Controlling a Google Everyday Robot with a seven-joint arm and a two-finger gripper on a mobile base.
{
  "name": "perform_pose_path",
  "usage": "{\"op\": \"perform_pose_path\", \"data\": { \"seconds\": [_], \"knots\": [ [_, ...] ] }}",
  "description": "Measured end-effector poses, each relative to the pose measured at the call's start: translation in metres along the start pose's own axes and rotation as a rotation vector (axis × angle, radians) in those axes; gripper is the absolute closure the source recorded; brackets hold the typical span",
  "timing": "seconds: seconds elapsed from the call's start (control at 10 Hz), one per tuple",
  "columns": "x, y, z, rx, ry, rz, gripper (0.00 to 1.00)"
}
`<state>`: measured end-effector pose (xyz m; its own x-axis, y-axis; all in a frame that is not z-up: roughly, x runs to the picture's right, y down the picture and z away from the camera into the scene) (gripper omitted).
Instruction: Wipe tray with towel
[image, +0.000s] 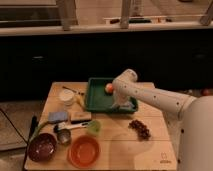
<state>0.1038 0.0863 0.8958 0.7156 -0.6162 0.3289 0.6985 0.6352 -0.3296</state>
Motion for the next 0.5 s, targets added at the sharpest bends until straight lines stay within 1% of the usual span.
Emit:
{"op": "perform_pose_path", "data": {
  "seconds": [0.1,0.3,0.4,0.5],
  "knots": [
    [0.009,-0.009,0.001,-0.006,0.022,0.013,0.97],
    [0.024,-0.028,0.004,-0.007,0.052,0.033,0.97],
    [0.035,-0.043,0.007,-0.016,0.073,0.048,0.97],
    [0.041,-0.059,0.009,-0.016,0.088,0.054,0.97]
  ]
}}
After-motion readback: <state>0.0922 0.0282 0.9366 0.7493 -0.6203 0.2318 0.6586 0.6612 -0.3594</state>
